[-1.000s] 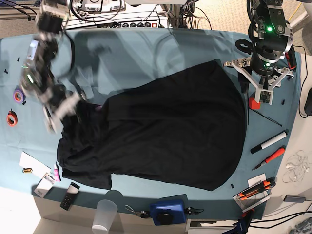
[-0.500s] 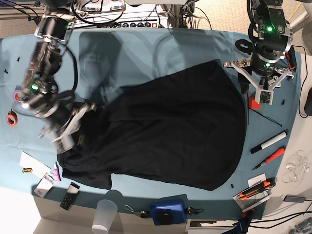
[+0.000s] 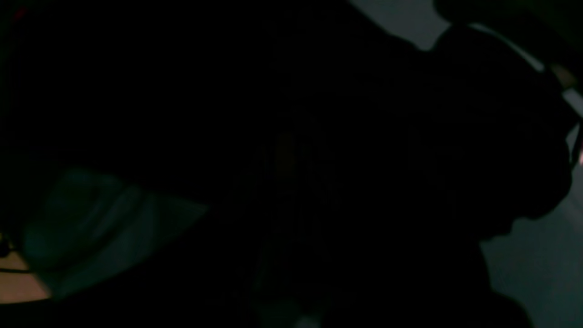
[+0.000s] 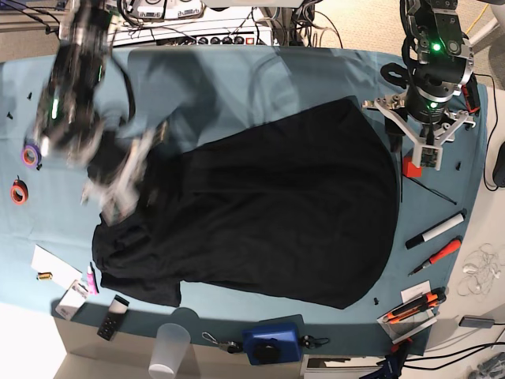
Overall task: Layout the t-shirt on the table in an organized manner, then fold the t-shirt properly
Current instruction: 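Drag the grasped shoulder corner with the right gripper to straighten the shirt, then grasp the shirt's hem corners with both grippers and pull them apart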
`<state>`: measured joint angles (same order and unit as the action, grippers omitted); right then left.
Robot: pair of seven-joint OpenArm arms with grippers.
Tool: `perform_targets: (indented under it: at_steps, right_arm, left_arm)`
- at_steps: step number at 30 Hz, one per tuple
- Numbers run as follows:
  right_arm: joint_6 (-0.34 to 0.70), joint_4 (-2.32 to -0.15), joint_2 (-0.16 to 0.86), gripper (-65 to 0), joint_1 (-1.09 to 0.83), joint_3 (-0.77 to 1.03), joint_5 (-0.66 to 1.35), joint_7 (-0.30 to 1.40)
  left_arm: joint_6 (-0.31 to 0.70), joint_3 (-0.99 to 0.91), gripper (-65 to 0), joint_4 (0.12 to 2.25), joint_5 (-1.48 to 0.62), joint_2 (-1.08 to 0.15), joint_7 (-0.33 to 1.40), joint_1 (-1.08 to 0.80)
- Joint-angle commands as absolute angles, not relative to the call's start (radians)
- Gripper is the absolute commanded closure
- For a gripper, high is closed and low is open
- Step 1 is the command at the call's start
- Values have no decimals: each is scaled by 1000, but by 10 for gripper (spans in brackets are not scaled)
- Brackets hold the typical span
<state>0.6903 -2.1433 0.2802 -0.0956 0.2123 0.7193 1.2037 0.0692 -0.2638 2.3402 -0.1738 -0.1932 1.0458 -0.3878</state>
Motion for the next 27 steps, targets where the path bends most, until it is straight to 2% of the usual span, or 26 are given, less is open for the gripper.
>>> perform_targets:
  at_steps: [1, 5, 11, 15, 22, 27]
  right_arm:
    - [692, -2196, 291, 0, -124, 225, 739, 1178]
    - [691, -2349, 291, 0, -289, 284, 744, 1178]
    - [689, -2356, 291, 0, -445, 390, 756, 1178]
    - [684, -2356, 291, 0, -477, 448, 785, 1179]
    - [684, -2356, 290, 0, -482, 479, 783, 1178]
    - [684, -2356, 290, 0, -485, 479, 736, 1178]
  left_arm:
    - [80, -267, -275, 2356, -173, -199, 1020, -385]
    - [91, -267, -275, 2350, -173, -199, 1007, -385]
    - [91, -267, -275, 2292, -173, -199, 961, -385]
    - [97, -267, -275, 2276, -191, -199, 960, -385]
    - [245, -236, -275, 2194, -400, -199, 960, -385]
    - [234, -150, -276, 2107, -405, -199, 997, -388]
